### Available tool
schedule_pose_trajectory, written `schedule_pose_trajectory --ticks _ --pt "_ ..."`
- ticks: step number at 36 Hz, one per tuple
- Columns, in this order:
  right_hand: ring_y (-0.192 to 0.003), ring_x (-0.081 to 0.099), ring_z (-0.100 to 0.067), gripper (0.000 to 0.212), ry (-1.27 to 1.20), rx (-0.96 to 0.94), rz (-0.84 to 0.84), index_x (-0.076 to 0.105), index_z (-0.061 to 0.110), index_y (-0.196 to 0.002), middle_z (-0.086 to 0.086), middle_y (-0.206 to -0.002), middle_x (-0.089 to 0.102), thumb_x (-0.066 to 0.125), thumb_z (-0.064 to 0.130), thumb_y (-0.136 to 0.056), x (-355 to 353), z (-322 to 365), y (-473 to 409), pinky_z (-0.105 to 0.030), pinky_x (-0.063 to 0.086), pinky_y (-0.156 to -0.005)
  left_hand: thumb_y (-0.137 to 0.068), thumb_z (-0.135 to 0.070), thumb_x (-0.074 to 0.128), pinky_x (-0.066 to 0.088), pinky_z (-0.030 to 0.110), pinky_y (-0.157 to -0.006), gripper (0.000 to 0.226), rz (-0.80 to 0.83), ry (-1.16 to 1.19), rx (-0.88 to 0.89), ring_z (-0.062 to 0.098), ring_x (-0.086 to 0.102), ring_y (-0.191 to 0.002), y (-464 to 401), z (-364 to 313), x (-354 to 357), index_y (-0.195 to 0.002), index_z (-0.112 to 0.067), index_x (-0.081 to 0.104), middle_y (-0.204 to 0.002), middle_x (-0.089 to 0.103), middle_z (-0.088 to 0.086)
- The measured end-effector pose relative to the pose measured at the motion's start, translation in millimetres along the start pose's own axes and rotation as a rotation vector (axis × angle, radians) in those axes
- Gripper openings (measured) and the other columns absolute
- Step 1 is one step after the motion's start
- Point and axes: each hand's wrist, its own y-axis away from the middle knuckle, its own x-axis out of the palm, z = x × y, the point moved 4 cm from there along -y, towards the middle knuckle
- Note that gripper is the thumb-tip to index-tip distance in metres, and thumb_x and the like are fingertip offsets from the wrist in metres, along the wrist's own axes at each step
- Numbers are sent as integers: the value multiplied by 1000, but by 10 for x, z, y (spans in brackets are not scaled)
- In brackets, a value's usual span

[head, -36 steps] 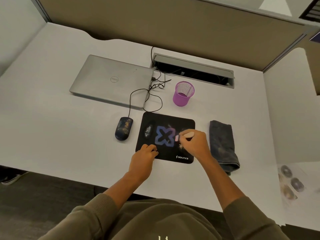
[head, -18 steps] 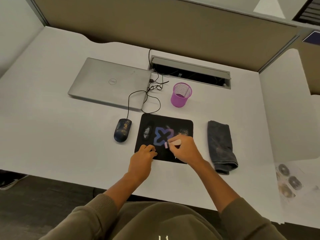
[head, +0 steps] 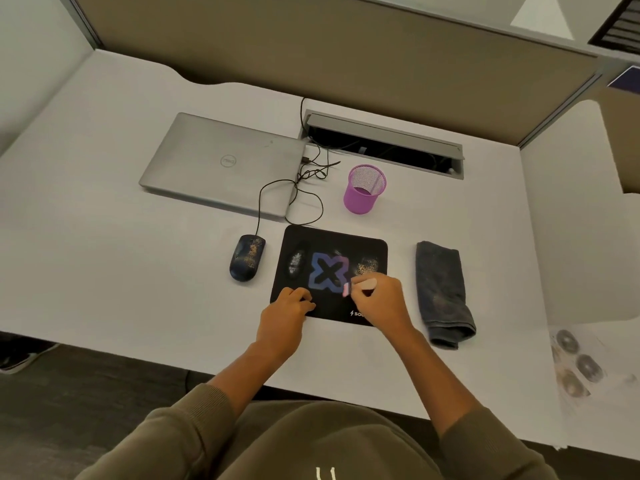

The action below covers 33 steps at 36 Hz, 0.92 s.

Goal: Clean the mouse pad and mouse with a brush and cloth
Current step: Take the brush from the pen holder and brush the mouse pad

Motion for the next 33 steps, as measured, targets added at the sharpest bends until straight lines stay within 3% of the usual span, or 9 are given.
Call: schedule_pose_trajectory --ticks 5,11,17,20,22,25,27,30,33 --pt "-84 68 -5 19 37 -166 215 83 17 -102 7 -97 77 66 22 -96 299 214 169 -13 54 -71 -96 -20 71 54 26 -90 36 -6 -4 -21 15 55 -120 3 -21 -10 -132 -23 69 -134 60 -4" --pt "-75 65 -5 17 40 124 -15 80 14 -107 4 -91 73 70 24 -98 29 -125 38 -12 54 -70 -99 -19 67 53 25 -98 43 10 -24 -3 14 49 -130 5 -7 31 -141 -26 62 -143 54 -7" --pt "-84 68 -7 16 66 31 126 80 20 -108 7 -101 75 70 23 -96 119 -16 26 -12 55 -73 -98 -23 70 52 23 -93 45 26 -62 -17 15 50 -129 30 -25 80 -142 -25 61 -145 52 -7" --pt "-84 68 -11 12 66 168 2 79 14 -103 1 -96 75 72 20 -94 -40 -107 -87 -21 59 -77 -98 -24 70 53 25 -95 46 37 -74 -19 17 50 -131 35 -18 109 -143 -25 60 -148 51 -6" --pt "-82 69 -9 7 -6 162 -57 78 16 -95 5 -88 74 72 18 -94 -83 -40 -127 -21 59 -75 -97 -25 70 54 26 -94 46 39 -84 -16 18 50 -131 40 -23 115 -142 -25 61 -148 52 -6" --pt "-83 67 -5 4 -86 111 47 73 27 -97 19 -87 68 72 23 -96 78 156 -155 -10 51 -72 -97 -27 70 54 25 -92 45 47 -94 -20 18 51 -130 37 -40 119 -141 -24 62 -147 53 -5" --pt "-89 67 -10 10 -33 143 120 75 21 -105 10 -97 72 71 26 -97 177 142 -192 -15 52 -78 -98 -31 69 55 25 -91 43 50 -94 -27 17 51 -129 31 -46 121 -140 -24 62 -148 52 -5" --pt "-96 68 -13 19 29 217 -17 75 14 -113 0 -105 73 73 21 -96 38 14 -283 -23 55 -86 -100 -34 65 55 26 -92 43 58 -92 -23 17 50 -131 28 -49 134 -141 -24 60 -150 50 -5" --pt "-90 70 -9 13 -18 144 -76 76 15 -107 5 -97 73 72 21 -97 -42 39 -335 -19 57 -80 -101 -36 62 55 26 -92 44 65 -96 -24 18 48 -133 32 -63 137 -142 -23 58 -152 48 -4"
